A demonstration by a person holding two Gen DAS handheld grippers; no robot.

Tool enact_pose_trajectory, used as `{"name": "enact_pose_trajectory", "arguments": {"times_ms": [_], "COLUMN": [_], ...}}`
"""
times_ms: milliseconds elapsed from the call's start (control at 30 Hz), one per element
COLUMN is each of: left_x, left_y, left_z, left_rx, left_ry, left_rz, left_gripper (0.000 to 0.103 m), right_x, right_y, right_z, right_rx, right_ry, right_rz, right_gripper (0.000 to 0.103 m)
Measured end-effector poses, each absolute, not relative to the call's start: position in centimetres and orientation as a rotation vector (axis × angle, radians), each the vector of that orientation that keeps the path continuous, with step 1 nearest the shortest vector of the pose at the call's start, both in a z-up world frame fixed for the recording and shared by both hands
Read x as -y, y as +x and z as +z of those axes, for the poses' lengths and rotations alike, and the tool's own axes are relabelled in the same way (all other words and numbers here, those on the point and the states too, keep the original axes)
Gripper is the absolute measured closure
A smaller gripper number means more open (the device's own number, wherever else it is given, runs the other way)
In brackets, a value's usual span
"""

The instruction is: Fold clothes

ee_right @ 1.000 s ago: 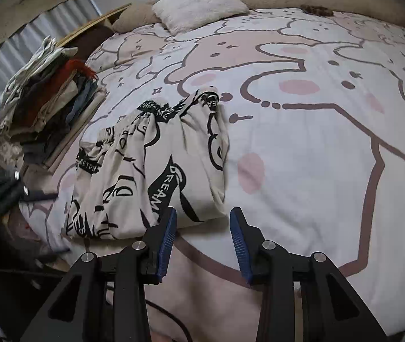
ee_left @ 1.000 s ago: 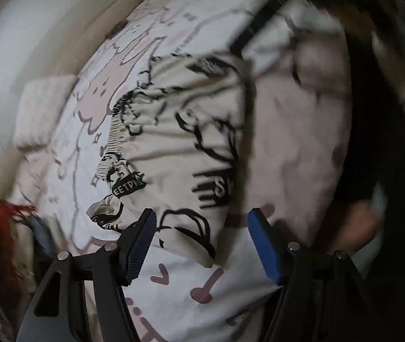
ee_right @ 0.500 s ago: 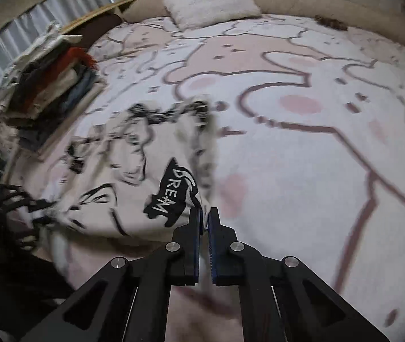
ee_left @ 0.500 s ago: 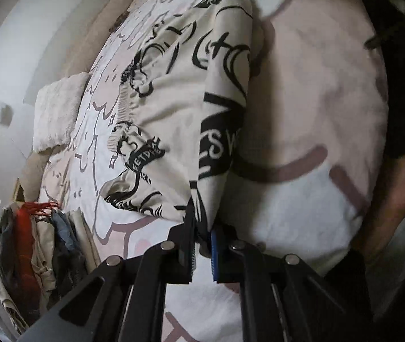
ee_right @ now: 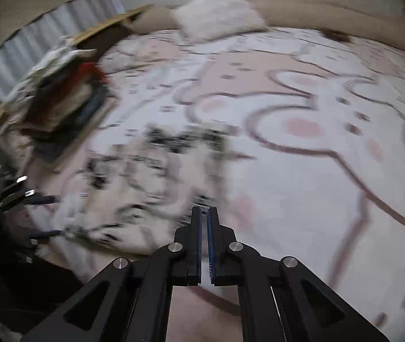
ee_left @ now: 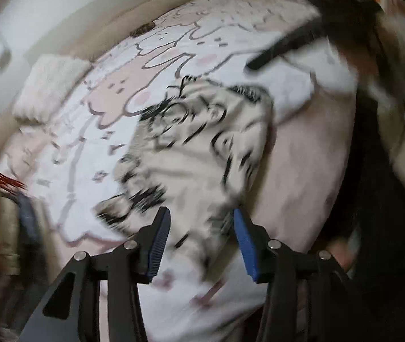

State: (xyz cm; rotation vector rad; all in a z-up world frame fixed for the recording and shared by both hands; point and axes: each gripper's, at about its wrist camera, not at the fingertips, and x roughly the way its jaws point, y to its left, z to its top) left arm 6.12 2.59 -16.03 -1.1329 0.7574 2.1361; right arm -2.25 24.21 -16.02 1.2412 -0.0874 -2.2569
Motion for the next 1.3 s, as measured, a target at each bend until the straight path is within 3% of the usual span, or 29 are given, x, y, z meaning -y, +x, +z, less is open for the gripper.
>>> {"name": "enact_pose_trajectory", "arguments": {"times_ms": [167,233,400,500,567,600,633,833,1033,1167,1300], "left_x": [-3.2,-2.8,-1.7,-0.9,-0.7,-0.7,-0.9,-0.7,3.1,5.4,7.1], "left_y": [5.7,6.7,6.8,5.9,4.3,3.2,1.8,-5.0,-7.3,-7.4,-7.7], "left_z": [-21.9,-22.4,-21.0,-17.7,-15.3,-14.2,-13.9,-18.0,-21.3,-21.0,-20.9], "left_rx": [-0.821,-0.899,-0.848,-0.635,-0.461,-0.369,-0.291,-0.007,0.203,0.408,0.55], "left_ry": [-1.338,-1.281,-1.31,-1.269,-1.216,-1.189,-1.188,-1.363,-1.475,-1.446,-1.426], "left_rz": [1.944,1.922,1.911,1.948,2.012,2.052,2.084,2.18,2.168,2.098,2.08], "left_gripper": [0.057,0.057,0.057,0.057,0.048,0.036,0.034,0.037,0.042,0.042,0.042], "right_x": [-19.0,-19.4,-25.7,-27.7,-28.2,-28.0,-27.5,-18.9,-15.9,-20.5,-24.4], "right_y": [-1.9,-2.1,-3.9,-4.1,-4.4,-4.7,-5.1,-9.1,-12.2,-13.8,-13.7], "right_z": [-18.9,-20.3,-21.1,-18.9,-17.0,-15.8,-15.0,-15.2,-20.9,-22.8,-21.1], "right_rx": [0.024,-0.005,0.22,0.248,0.26,0.264,0.266,0.197,0.103,0.404,0.655], "right_ry": [1.297,1.353,1.471,1.426,1.371,1.331,1.294,1.24,1.41,1.456,1.371], "right_rz": [-2.127,-2.149,-2.245,-2.308,-2.337,-2.341,-2.331,-2.208,-2.139,-2.074,-2.066], "right_gripper": [0.099,0.099,0.099,0.099,0.099,0.099,0.099,0.099,0.099,0.1,0.099]}}
